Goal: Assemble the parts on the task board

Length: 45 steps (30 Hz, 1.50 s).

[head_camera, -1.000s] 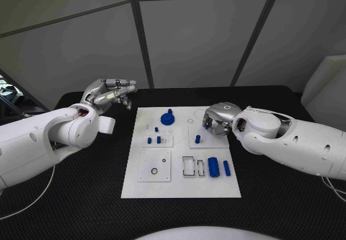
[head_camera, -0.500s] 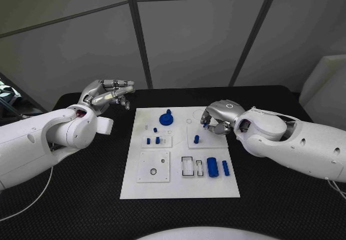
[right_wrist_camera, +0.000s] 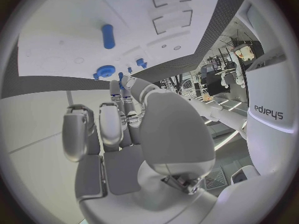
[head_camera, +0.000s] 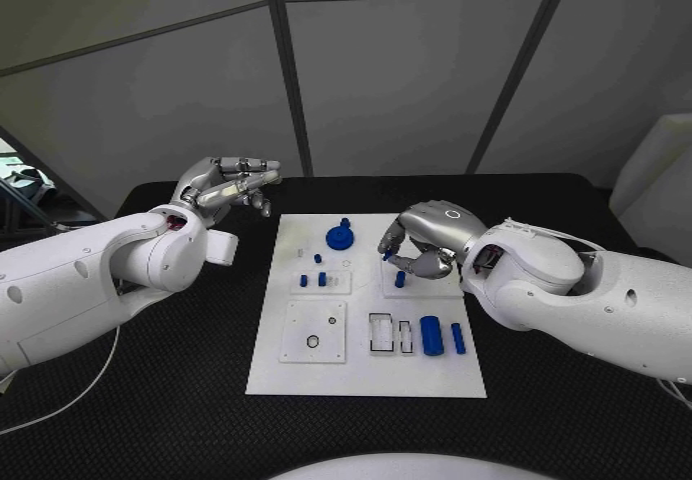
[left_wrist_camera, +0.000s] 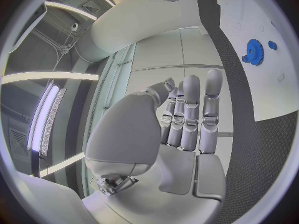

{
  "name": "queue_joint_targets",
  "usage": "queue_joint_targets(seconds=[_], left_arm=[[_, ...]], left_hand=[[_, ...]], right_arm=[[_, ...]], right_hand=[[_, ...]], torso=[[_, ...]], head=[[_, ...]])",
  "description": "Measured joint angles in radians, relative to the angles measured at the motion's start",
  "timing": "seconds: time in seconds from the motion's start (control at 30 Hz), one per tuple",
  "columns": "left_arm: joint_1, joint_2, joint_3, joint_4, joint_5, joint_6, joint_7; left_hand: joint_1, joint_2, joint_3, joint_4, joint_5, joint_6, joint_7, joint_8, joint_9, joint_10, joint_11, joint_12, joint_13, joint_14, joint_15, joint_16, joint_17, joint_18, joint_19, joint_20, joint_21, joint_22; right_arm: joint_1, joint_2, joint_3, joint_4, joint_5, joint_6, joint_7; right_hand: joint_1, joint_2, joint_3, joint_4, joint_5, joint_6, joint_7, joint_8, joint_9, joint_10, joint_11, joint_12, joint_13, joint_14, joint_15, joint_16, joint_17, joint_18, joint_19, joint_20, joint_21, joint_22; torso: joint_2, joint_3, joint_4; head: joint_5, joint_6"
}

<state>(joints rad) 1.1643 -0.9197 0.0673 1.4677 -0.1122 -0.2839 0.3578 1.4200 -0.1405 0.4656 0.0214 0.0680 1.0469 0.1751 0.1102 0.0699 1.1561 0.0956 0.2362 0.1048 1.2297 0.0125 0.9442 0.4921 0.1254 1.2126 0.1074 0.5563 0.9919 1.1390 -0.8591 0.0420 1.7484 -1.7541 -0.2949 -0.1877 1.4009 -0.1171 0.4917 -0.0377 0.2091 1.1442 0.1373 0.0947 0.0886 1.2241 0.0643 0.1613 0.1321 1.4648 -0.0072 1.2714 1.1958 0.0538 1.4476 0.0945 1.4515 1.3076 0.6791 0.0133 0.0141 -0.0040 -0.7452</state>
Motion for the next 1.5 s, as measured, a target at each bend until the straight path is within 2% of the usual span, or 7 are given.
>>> queue_joint_targets(seconds=[0.17, 0.23, 0.4, 0.57, 0.83, 1.07, 1.5], left_arm=[[0.000, 0.016, -0.001, -0.004, 0.000, 0.002, 0.000], [0.000, 0.024, -0.001, -0.007, 0.000, 0.004, 0.000], [0.000, 0.043, -0.002, -0.014, 0.000, 0.006, 0.000], [0.000, 0.060, -0.004, -0.018, 0.000, 0.011, 0.000], [0.000, 0.077, -0.005, -0.023, 0.000, 0.023, -0.002], [0.000, 0.080, -0.005, -0.024, 0.000, 0.029, -0.006], [0.000, 0.077, -0.006, -0.024, 0.000, 0.032, -0.011]], left_hand=[[0.000, 0.000, -0.002, -0.002, 0.000, 0.000, 0.000, 0.000, 0.000, -0.001, 0.002, 0.000, 0.001, -0.004, -0.004, 0.000, -0.003, 0.000, 0.000, 0.000, 0.000, -0.001], [0.000, 0.000, -0.002, -0.002, 0.000, 0.000, 0.000, 0.000, 0.000, -0.002, 0.002, 0.000, 0.001, -0.004, -0.004, 0.000, -0.003, 0.000, 0.000, 0.000, 0.000, -0.001], [0.000, 0.000, -0.002, -0.002, 0.000, 0.000, 0.000, 0.000, 0.000, -0.001, 0.002, 0.000, 0.001, -0.004, -0.004, 0.000, -0.003, 0.000, 0.000, 0.000, 0.000, -0.001], [0.000, 0.000, -0.002, -0.002, 0.000, 0.000, 0.000, 0.000, 0.000, -0.001, 0.002, 0.004, 0.001, -0.004, -0.004, -0.003, -0.004, 0.000, 0.000, 0.000, 0.000, -0.002], [0.000, 0.000, -0.002, -0.002, 0.000, 0.000, 0.000, 0.000, 0.000, -0.001, 0.002, 0.004, 0.001, -0.007, 0.000, -0.003, -0.005, 0.000, 0.000, 0.000, -0.004, -0.002], [0.000, 0.000, -0.002, -0.002, 0.000, 0.000, 0.000, 0.004, 0.000, -0.005, -0.002, 0.004, 0.001, -0.007, 0.000, -0.003, -0.006, 0.000, -0.004, 0.004, -0.004, -0.002], [0.000, 0.000, -0.002, -0.002, 0.000, 0.000, 0.000, 0.004, 0.000, -0.005, -0.002, 0.004, 0.001, -0.007, 0.000, -0.003, -0.006, 0.000, -0.003, 0.004, -0.004, -0.002]], right_arm=[[0.000, 0.045, 0.000, 0.012, 0.024, 0.000, 0.010], [-0.003, 0.067, 0.000, 0.009, 0.033, 0.001, 0.015], [-0.033, 0.120, -0.004, -0.010, 0.046, 0.006, 0.029], [-0.072, 0.170, -0.016, -0.042, 0.050, 0.017, 0.042], [-0.097, 0.220, -0.025, -0.088, 0.047, 0.039, 0.058], [-0.104, 0.233, -0.034, -0.102, 0.038, 0.057, 0.066], [-0.105, 0.233, -0.036, -0.106, 0.018, 0.086, 0.066]], right_hand=[[0.000, 0.000, 0.000, 0.000, 0.000, 0.000, 0.000, 0.000, 0.000, 0.000, 0.000, 0.000, 0.000, 0.000, 0.000, 0.002, 0.000, 0.000, 0.000, 0.000, 0.000, 0.000], [0.000, 0.000, 0.000, 0.000, 0.000, 0.000, 0.000, 0.000, 0.000, 0.000, 0.000, 0.000, 0.000, 0.000, 0.000, 0.005, 0.001, 0.000, 0.000, 0.000, 0.000, 0.000], [0.000, 0.000, 0.000, 0.000, 0.004, 0.000, 0.000, -0.002, 0.000, 0.000, 0.000, -0.004, 0.000, 0.000, 0.000, 0.005, 0.001, 0.000, 0.000, 0.000, 0.000, 0.000], [0.000, 0.000, 0.000, 0.000, 0.004, 0.000, 0.000, -0.002, 0.000, 0.000, 0.000, -0.004, -0.001, 0.000, 0.000, 0.005, 0.001, 0.000, 0.000, 0.000, 0.004, 0.000], [0.000, 0.000, 0.000, 0.000, 0.008, -0.001, 0.000, -0.003, -0.001, 0.000, 0.000, -0.008, -0.001, 0.000, 0.000, 0.005, 0.001, 0.000, 0.007, 0.000, 0.004, 0.000], [-0.004, 0.004, 0.000, 0.000, 0.008, -0.001, 0.000, -0.003, -0.001, 0.000, 0.000, -0.008, -0.001, 0.000, 0.000, 0.005, 0.000, 0.000, 0.007, 0.000, 0.004, 0.000], [-0.004, 0.004, 0.000, 0.000, 0.008, -0.001, 0.000, -0.003, -0.003, 0.000, 0.000, -0.008, -0.001, 0.000, 0.000, 0.004, 0.000, 0.000, 0.007, 0.000, 0.008, 0.000]], torso=[[0.000, -0.0013, 0.0018], [0.000, -0.0017, 0.0023], [0.000, -0.0025, 0.0022], [0.000, -0.0024, 0.0012], [0.001, -0.0016, 0.0002], [0.002, -0.0011, -0.0001], [0.001, -0.0006, -0.0006]], head=[[0.013, -0.005], [0.024, -0.008], [0.049, -0.014], [0.060, -0.018], [0.084, -0.026], [0.092, -0.038], [0.100, -0.050]])
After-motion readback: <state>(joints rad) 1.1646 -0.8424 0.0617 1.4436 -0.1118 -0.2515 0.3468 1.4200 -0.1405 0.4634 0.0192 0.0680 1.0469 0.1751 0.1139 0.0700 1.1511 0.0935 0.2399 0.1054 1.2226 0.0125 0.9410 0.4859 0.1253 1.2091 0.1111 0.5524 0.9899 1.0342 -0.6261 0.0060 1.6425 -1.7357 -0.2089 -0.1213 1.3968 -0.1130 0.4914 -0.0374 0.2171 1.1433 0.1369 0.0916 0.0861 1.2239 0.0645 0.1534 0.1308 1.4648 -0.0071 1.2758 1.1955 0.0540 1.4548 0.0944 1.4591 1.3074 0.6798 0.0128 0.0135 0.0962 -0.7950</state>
